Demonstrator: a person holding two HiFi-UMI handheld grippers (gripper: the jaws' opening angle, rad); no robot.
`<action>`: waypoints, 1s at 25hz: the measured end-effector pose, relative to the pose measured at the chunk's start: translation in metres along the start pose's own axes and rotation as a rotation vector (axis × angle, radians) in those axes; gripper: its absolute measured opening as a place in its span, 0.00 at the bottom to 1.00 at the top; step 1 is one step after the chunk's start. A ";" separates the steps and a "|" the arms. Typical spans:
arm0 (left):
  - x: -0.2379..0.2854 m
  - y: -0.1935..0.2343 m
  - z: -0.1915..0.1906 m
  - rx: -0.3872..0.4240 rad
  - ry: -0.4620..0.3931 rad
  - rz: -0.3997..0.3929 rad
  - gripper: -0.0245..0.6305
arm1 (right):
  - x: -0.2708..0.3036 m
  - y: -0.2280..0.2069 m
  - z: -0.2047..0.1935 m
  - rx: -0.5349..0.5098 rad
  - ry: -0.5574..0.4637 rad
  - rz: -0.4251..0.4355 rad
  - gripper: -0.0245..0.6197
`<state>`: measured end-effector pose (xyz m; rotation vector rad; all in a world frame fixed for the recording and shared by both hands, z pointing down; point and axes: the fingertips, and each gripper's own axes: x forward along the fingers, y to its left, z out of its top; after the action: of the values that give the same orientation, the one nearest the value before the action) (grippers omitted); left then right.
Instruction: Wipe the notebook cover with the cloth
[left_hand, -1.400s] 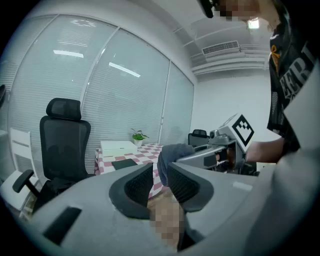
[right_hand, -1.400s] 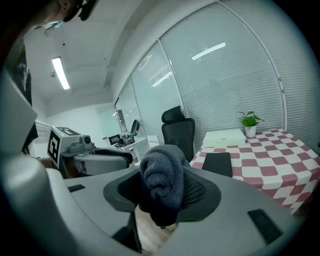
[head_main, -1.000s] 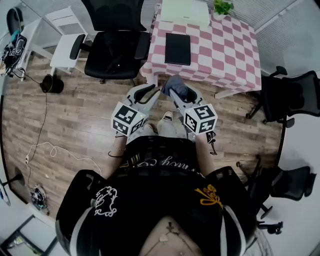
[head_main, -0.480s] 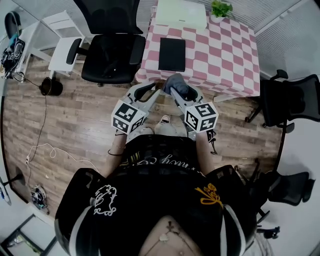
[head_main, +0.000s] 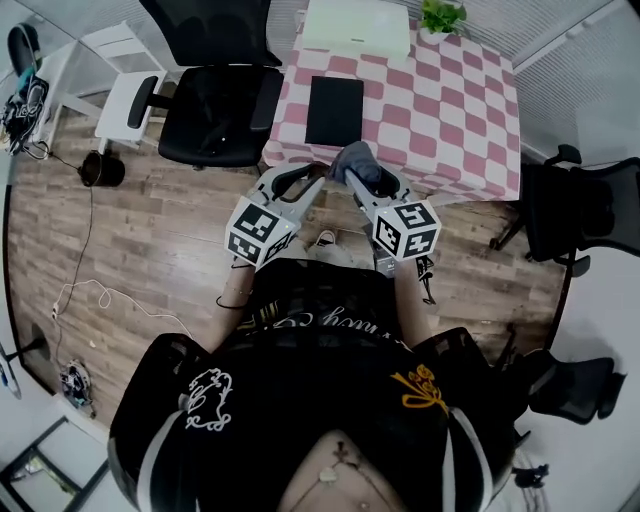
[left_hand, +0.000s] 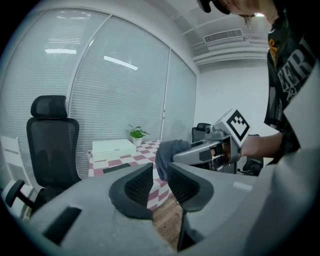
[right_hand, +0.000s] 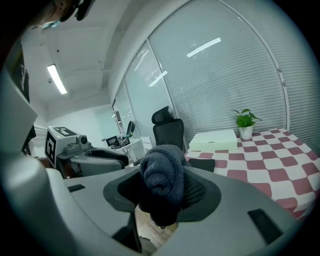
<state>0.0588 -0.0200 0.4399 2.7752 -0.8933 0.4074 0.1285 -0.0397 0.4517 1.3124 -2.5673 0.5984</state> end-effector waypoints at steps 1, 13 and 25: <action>0.001 0.001 -0.001 -0.001 0.009 0.004 0.19 | 0.002 -0.002 -0.001 0.005 0.003 0.004 0.30; 0.006 0.026 -0.011 -0.052 0.045 0.042 0.19 | 0.024 -0.019 -0.006 0.054 0.030 0.010 0.30; 0.034 0.078 -0.006 -0.021 0.070 -0.016 0.19 | 0.064 -0.042 0.010 0.079 0.036 -0.044 0.30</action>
<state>0.0378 -0.0993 0.4642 2.7298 -0.8534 0.4860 0.1252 -0.1127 0.4766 1.3654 -2.5034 0.7149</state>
